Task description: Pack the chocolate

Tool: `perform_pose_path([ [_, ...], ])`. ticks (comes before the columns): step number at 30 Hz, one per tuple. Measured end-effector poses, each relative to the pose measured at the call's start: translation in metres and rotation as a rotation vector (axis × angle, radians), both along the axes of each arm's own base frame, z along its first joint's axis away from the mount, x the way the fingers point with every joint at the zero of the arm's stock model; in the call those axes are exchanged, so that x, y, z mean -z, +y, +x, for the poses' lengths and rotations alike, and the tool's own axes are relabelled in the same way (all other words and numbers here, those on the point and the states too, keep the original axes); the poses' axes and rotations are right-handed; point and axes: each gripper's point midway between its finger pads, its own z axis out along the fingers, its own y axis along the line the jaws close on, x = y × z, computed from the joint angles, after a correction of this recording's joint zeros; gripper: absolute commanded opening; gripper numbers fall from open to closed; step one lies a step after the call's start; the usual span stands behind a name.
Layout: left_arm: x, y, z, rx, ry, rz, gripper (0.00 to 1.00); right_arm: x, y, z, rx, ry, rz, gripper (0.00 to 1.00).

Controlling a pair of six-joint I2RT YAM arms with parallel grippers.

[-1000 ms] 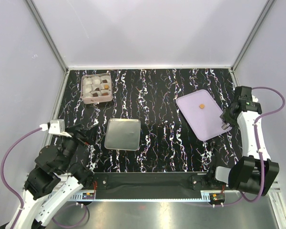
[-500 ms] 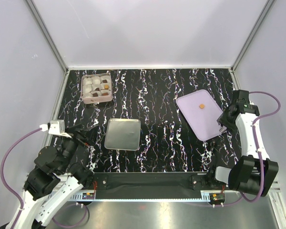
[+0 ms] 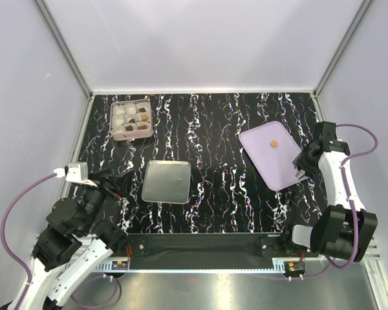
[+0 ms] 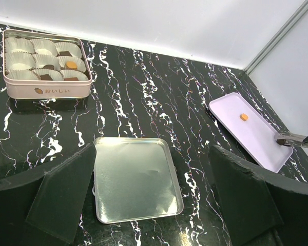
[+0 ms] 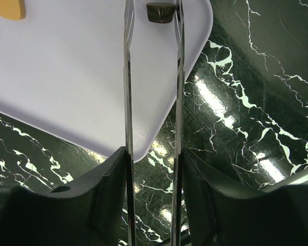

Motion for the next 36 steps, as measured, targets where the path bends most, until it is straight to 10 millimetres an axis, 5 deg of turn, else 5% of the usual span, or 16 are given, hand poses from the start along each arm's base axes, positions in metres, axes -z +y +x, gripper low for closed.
perform_pose_path([
  [18, 0.0, 0.0, 0.0, 0.0, -0.001, -0.001, 0.99, 0.01, -0.001, -0.001, 0.002, 0.024, 0.002, 0.47],
  [28, 0.0, 0.0, 0.0, 0.0, -0.001, -0.001, 0.99, 0.011, -0.001, 0.001, -0.007, 0.019, -0.001, 0.35],
  [36, 0.0, 0.0, 0.0, 0.0, -0.001, -0.001, 0.99, -0.025, 0.007, 0.012, -0.033, -0.076, 0.027, 0.34],
])
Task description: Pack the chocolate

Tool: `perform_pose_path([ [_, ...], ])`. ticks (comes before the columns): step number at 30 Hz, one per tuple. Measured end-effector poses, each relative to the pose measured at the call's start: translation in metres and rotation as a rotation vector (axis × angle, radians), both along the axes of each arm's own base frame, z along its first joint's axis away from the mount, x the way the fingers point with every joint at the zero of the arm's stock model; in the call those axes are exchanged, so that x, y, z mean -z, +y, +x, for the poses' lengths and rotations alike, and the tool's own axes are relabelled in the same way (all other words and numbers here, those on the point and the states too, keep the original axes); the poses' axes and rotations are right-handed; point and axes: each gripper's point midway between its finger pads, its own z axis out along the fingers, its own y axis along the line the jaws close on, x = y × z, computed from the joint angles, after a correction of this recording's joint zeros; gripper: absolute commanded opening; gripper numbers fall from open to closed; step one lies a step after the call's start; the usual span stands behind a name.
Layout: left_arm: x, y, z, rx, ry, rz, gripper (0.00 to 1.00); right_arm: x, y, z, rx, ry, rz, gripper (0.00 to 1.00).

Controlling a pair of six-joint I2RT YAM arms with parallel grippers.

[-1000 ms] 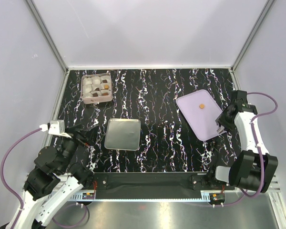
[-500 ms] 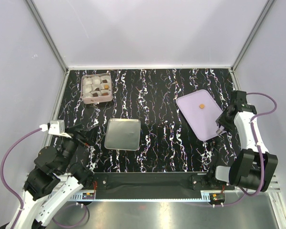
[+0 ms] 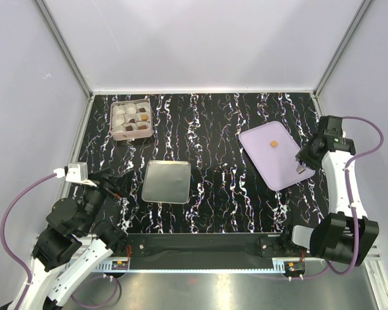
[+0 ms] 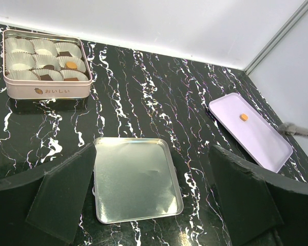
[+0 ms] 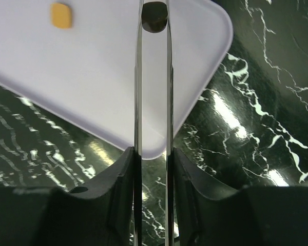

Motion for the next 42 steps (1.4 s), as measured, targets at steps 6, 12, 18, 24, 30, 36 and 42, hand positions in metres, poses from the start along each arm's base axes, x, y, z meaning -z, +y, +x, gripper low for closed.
perform_pose_path([
  [6, 0.0, 0.0, 0.0, -0.001, 0.0, 0.0, 0.99, -0.027, 0.018, 0.015, -0.069, -0.076, 0.008, 0.33],
  [12, 0.0, 0.002, 0.001, -0.011, 0.0, 0.0, 0.99, -0.031, 0.055, 0.022, -0.17, -0.089, 0.038, 0.33],
  [18, 0.001, 0.007, 0.002, -0.039, 0.028, 0.022, 0.99, -0.058, 0.151, 0.048, -0.414, -0.148, 0.086, 0.33],
  [24, -0.053, 0.02, -0.005, -0.077, 0.009, 0.009, 0.99, -0.095, 0.278, 0.097, -0.647, -0.292, 0.153, 0.33],
  [30, -0.096, 0.037, -0.018, -0.11, -0.065, -0.052, 0.99, -0.106, 0.422, 0.162, -0.831, -0.453, 0.213, 0.33],
  [36, -0.084, 0.037, -0.017, -0.117, -0.033, -0.026, 0.99, -0.069, 0.524, 0.193, -0.985, -0.566, 0.238, 0.34],
  [42, -0.061, 0.037, -0.015, -0.119, 0.009, 0.01, 0.99, -0.015, 0.569, 0.202, -1.081, -0.617, 0.262, 0.34],
])
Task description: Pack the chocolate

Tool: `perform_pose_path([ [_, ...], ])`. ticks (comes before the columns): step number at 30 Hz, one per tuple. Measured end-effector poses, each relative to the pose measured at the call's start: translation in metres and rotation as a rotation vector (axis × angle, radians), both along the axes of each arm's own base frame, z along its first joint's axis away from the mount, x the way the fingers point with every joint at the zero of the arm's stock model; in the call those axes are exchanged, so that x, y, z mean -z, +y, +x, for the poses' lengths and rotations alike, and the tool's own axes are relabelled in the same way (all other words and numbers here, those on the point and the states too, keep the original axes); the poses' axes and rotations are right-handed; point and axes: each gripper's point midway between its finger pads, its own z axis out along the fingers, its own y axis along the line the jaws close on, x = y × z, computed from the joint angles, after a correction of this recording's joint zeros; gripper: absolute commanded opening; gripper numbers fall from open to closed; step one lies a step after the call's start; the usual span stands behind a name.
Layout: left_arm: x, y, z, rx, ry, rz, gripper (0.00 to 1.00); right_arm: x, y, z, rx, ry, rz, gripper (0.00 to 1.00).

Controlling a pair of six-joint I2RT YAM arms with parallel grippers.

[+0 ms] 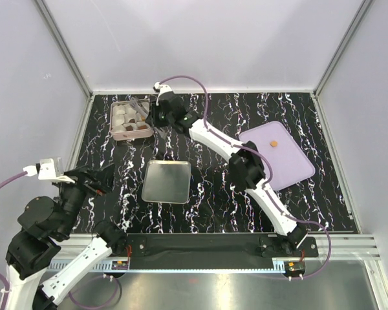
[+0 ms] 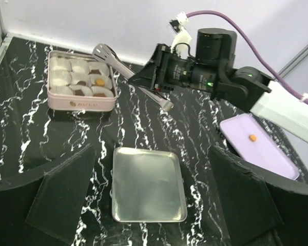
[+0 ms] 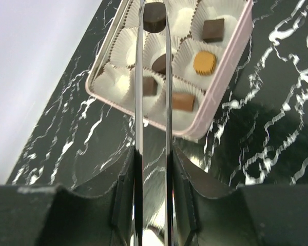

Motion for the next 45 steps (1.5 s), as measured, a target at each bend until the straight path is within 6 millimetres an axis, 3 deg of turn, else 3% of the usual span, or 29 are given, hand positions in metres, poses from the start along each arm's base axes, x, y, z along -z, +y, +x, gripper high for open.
perform_pose_path([
  [6, 0.005, 0.002, -0.002, -0.001, 0.007, 0.007, 0.99, 0.03, 0.023, 0.017, -0.024, -0.084, 0.023, 0.37],
  [15, 0.006, 0.003, -0.003, -0.005, 0.006, 0.004, 0.99, 0.044, 0.047, 0.027, -0.049, -0.191, 0.071, 0.4],
  [45, 0.013, 0.003, -0.003, -0.012, 0.025, -0.009, 0.99, 0.066, 0.04, 0.044, -0.019, -0.293, -0.01, 0.46],
])
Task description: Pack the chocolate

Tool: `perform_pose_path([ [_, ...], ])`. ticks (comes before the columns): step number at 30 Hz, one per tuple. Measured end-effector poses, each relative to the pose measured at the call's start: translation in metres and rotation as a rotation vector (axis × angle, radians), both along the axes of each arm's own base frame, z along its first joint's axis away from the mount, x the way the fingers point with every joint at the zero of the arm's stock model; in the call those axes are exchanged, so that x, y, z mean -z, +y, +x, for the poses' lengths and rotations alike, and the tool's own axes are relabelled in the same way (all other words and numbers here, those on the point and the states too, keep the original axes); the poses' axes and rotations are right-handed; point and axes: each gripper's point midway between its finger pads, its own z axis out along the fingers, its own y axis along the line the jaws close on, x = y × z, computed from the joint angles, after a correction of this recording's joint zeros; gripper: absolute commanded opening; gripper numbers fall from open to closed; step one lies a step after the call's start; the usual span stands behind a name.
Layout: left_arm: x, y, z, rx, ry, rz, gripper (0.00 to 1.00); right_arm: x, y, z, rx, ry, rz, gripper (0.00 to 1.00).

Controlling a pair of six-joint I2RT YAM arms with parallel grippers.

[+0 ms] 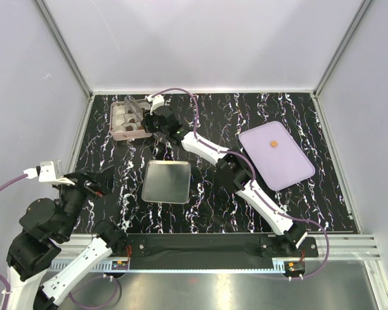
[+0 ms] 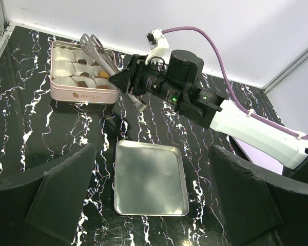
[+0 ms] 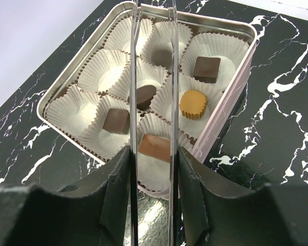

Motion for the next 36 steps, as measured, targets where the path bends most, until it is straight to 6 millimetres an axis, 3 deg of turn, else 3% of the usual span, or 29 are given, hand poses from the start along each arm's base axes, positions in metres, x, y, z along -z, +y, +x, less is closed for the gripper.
perform_pose_path([
  [22, 0.003, -0.001, 0.001, 0.0, 0.006, 0.003, 0.99, 0.006, -0.003, 0.0, -0.015, -0.036, -0.052, 0.43],
  [27, 0.01, -0.003, 0.004, 0.0, 0.022, 0.012, 0.99, 0.0, -0.026, -0.016, -0.018, -0.021, -0.126, 0.42],
  [31, 0.01, -0.005, 0.006, 0.001, 0.019, 0.01, 0.99, -0.039, -0.06, -0.037, 0.007, -0.041, -0.167, 0.42],
  [36, 0.006, -0.008, 0.01, 0.001, 0.002, 0.003, 0.99, -0.142, -0.116, -0.06, 0.099, -0.122, -0.136, 0.42],
])
